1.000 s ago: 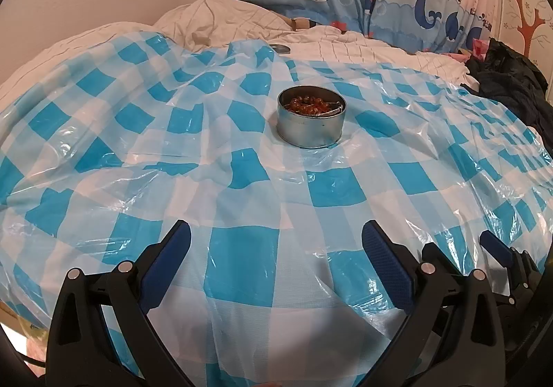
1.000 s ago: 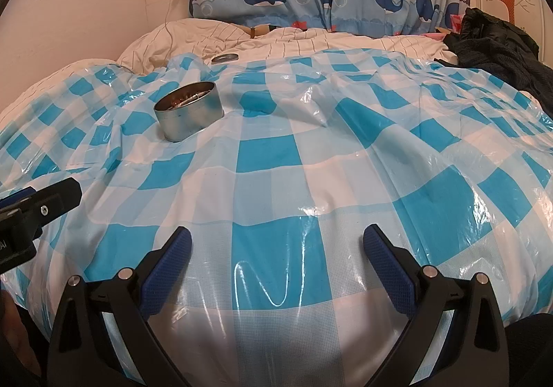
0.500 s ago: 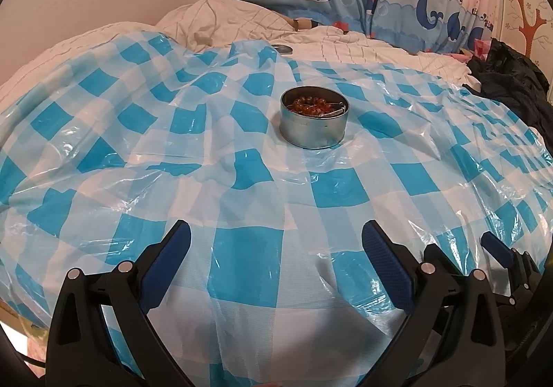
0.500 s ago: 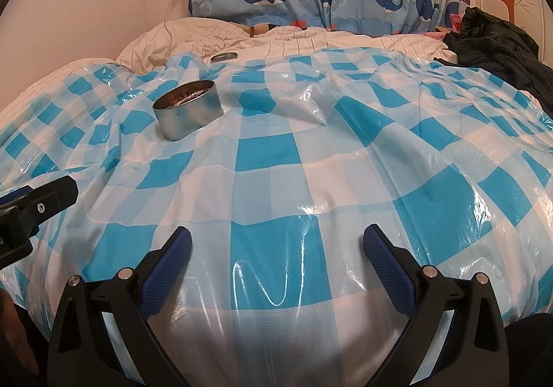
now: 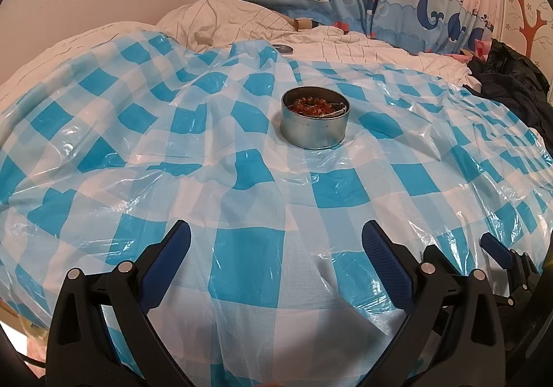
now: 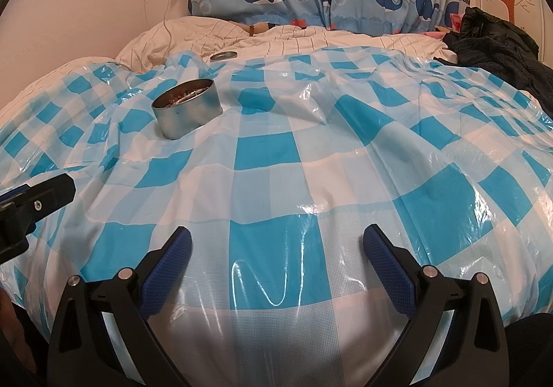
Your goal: Organize jewelry
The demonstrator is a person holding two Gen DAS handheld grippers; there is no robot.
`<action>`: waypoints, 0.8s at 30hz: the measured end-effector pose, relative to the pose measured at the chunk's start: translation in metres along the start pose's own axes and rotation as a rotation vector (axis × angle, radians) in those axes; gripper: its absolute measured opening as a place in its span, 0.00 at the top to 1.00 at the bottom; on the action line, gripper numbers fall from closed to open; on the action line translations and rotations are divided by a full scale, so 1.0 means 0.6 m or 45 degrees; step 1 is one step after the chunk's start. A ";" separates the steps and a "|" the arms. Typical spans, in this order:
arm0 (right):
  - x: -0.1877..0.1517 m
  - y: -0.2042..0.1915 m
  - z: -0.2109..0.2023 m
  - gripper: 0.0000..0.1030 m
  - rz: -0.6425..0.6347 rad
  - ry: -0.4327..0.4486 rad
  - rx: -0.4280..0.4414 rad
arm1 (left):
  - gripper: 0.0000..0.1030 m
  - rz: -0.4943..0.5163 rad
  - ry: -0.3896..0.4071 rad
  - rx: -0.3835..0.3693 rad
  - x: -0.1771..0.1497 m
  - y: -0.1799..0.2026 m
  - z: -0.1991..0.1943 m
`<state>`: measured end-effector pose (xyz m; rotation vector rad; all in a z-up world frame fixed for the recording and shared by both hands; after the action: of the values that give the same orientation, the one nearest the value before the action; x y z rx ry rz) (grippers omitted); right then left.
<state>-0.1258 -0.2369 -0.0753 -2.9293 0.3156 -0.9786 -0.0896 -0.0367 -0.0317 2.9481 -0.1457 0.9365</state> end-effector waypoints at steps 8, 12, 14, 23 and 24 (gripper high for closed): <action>0.000 0.000 0.000 0.07 0.000 -0.001 0.000 | 0.08 -0.002 0.000 0.000 0.000 0.000 0.000; 0.001 0.001 0.000 0.07 -0.001 -0.001 0.000 | 0.08 -0.002 0.001 -0.002 0.000 0.000 0.000; 0.000 0.000 0.000 0.07 0.000 -0.002 0.000 | 0.08 -0.001 0.003 -0.001 0.000 0.000 0.000; 0.001 0.001 0.000 0.07 0.000 -0.002 0.000 | 0.08 0.000 0.003 0.003 0.000 0.000 0.000; 0.002 0.001 0.001 0.07 -0.001 -0.002 0.000 | 0.08 0.002 0.004 0.011 0.000 0.001 0.000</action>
<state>-0.1250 -0.2379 -0.0752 -2.9299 0.3147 -0.9761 -0.0900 -0.0371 -0.0317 2.9544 -0.1443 0.9442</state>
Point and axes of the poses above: each gripper's, at about its wrist camera, not at the fingertips, and z roughly the way its jaws point, y to its right, x to its top, the point moved 6 cm from there along z, roughly the way its jaws point, and after that the axes turned 12 degrees about -y, right-handed, at the moved point
